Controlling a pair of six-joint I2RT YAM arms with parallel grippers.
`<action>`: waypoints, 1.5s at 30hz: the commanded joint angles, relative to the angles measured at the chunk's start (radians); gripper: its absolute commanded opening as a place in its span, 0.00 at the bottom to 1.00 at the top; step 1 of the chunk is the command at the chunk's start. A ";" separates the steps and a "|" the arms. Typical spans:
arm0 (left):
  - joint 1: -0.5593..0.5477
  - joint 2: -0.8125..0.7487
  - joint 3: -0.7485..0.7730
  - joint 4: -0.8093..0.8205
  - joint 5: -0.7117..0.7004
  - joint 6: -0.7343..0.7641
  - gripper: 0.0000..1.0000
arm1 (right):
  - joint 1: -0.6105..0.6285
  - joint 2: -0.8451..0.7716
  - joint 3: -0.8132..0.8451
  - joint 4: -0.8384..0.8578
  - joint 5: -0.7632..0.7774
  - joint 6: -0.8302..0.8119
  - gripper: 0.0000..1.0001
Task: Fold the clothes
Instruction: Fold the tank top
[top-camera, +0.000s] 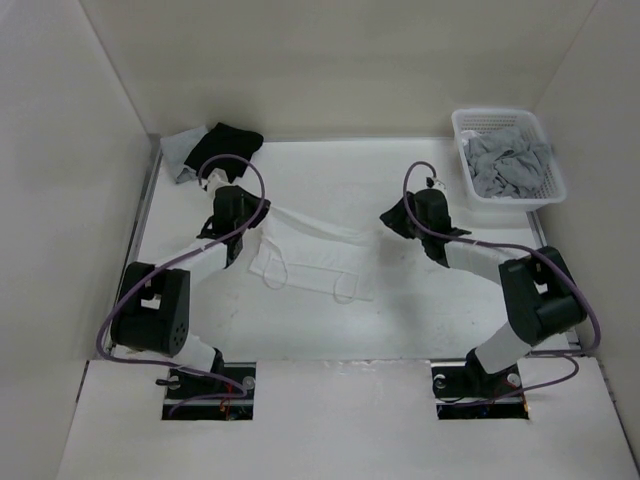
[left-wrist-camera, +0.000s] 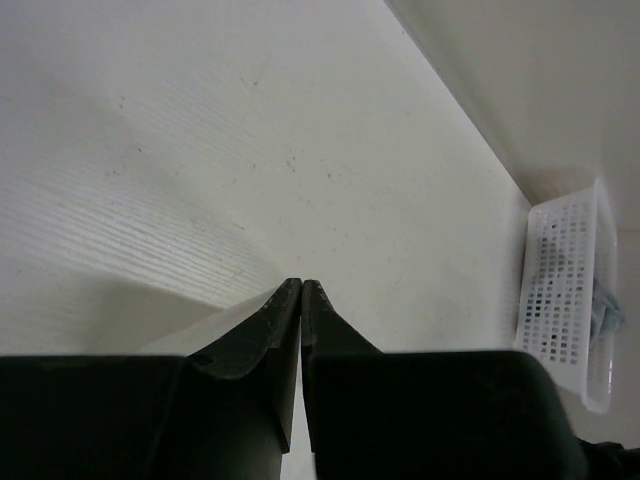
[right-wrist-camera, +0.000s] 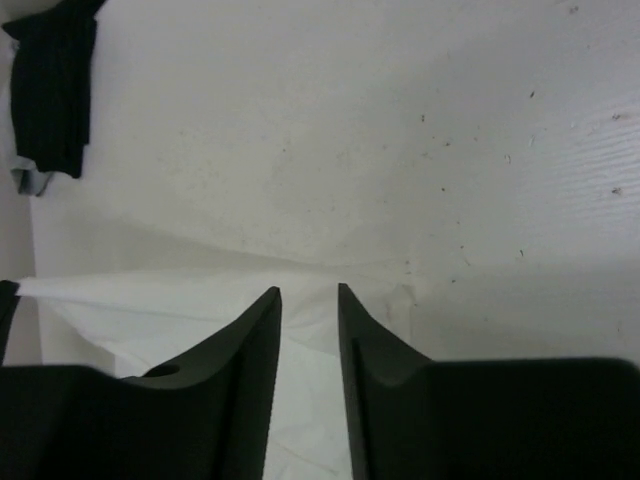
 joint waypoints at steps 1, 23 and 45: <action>0.026 0.034 -0.002 0.090 0.034 -0.028 0.03 | 0.017 0.064 0.046 0.012 -0.007 -0.002 0.40; 0.038 0.091 -0.007 0.141 0.054 -0.054 0.03 | 0.045 0.165 0.020 0.071 0.018 0.046 0.31; 0.061 0.157 0.061 0.167 0.096 -0.129 0.03 | 0.020 0.175 0.132 0.094 0.038 -0.020 0.04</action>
